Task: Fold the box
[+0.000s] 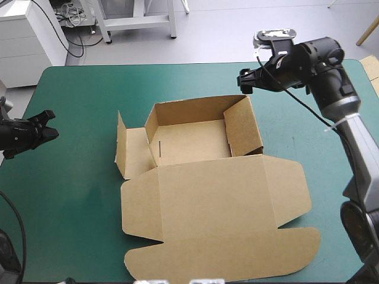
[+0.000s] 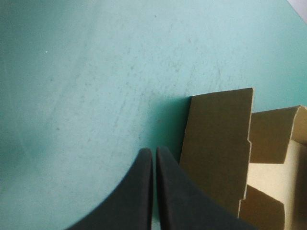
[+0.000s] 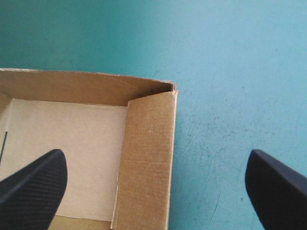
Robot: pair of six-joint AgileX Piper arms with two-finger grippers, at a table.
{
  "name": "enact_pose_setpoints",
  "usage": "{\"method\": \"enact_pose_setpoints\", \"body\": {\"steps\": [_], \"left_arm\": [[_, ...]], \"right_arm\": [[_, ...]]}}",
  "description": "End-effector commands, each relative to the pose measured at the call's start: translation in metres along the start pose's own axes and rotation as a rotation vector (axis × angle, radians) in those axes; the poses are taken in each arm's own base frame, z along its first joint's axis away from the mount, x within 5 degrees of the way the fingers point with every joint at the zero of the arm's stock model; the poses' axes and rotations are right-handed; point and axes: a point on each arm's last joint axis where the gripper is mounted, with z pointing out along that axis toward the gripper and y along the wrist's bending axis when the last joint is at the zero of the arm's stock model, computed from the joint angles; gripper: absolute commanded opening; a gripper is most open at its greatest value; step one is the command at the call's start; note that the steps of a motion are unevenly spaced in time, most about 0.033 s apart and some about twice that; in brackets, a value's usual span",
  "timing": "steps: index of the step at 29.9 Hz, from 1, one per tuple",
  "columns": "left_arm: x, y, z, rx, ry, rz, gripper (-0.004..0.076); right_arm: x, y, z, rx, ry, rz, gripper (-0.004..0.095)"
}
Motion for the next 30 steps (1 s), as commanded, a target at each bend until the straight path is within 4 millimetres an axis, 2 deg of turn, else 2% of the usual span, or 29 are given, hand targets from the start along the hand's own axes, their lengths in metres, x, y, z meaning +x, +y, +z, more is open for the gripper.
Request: {"method": "enact_pose_setpoints", "body": {"steps": [1, 3, 6, 10, 15, 26, 30], "left_arm": [[-0.005, -0.017, -0.016, 0.068, -0.085, -0.002, 0.0007], [-0.005, -0.017, -0.016, 0.068, -0.085, -0.002, 0.0007], [-0.005, -0.016, -0.016, 0.063, -0.083, 0.001, 0.0007], [-0.005, -0.016, -0.016, 0.064, -0.081, 0.001, 0.0007], [-0.005, -0.016, -0.016, 0.061, -0.084, 0.002, 0.0007], [-0.005, -0.016, -0.016, 0.063, -0.081, 0.029, 0.0007], [-0.005, -0.016, -0.016, 0.063, -0.081, 0.029, 0.0007]], "right_arm": [[-0.006, -0.001, -0.064, -0.012, -0.181, -0.003, 0.0926], [-0.004, 0.0, -0.076, -0.021, -0.203, 0.008, 0.0926], [-0.003, 0.001, -0.082, -0.043, -0.215, 0.016, 0.0926], [0.006, 0.001, -0.072, -0.041, -0.163, 0.007, 0.0926], [0.03, -0.006, -0.027, 0.02, -0.014, -0.003, 0.0926], [0.04, -0.005, 0.078, 0.006, 0.188, -0.003, 0.0926], [0.047, -0.004, 0.104, -0.016, 0.25, -0.009, 0.0926]]}}
